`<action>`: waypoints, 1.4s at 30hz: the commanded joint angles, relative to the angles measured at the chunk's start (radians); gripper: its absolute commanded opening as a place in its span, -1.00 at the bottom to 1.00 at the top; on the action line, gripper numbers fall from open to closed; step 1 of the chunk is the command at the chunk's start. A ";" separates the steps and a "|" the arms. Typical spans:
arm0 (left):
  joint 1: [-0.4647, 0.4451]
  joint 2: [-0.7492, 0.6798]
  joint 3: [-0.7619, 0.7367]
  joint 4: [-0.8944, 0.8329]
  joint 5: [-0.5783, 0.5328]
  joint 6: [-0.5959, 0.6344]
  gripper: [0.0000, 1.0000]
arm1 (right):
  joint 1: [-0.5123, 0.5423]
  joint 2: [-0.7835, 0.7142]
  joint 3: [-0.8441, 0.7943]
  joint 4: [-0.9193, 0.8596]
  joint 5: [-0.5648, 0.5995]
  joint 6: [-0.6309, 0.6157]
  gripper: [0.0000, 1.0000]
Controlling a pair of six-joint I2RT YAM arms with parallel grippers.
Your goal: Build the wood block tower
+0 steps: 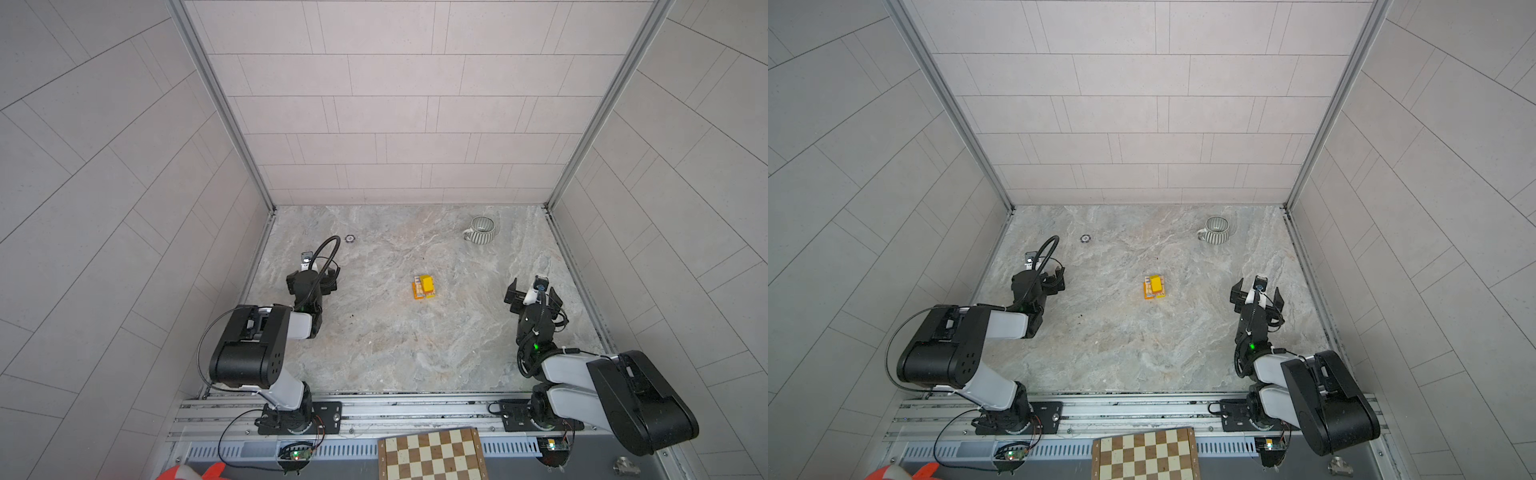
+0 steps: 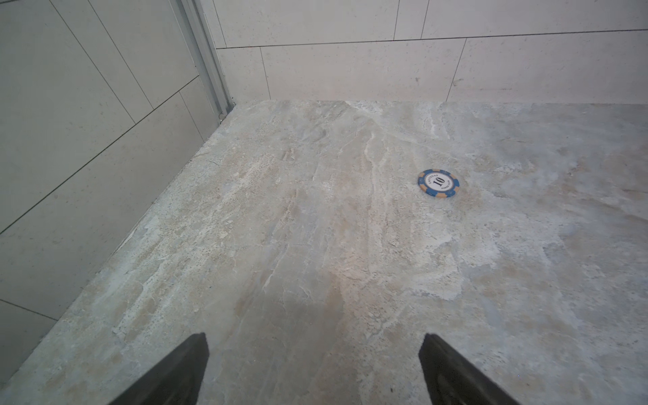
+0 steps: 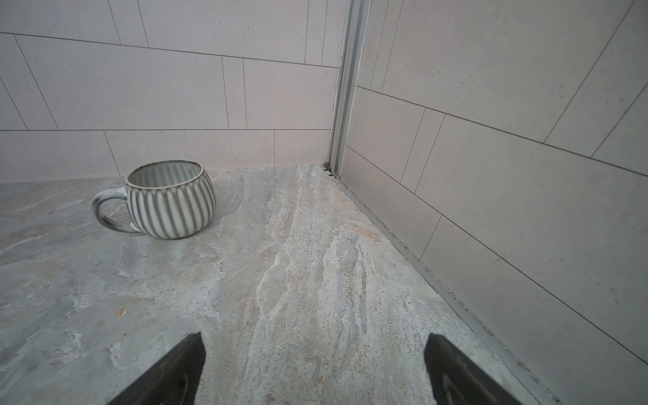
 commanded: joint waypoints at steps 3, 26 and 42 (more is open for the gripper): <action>-0.005 0.008 -0.006 0.037 -0.006 0.011 1.00 | -0.016 0.232 0.039 0.207 0.001 -0.013 0.99; -0.002 0.007 -0.004 0.035 -0.003 0.010 1.00 | -0.098 0.346 0.302 -0.150 -0.281 -0.066 0.98; -0.003 0.007 -0.004 0.036 -0.002 0.010 1.00 | -0.098 0.345 0.302 -0.152 -0.281 -0.067 0.99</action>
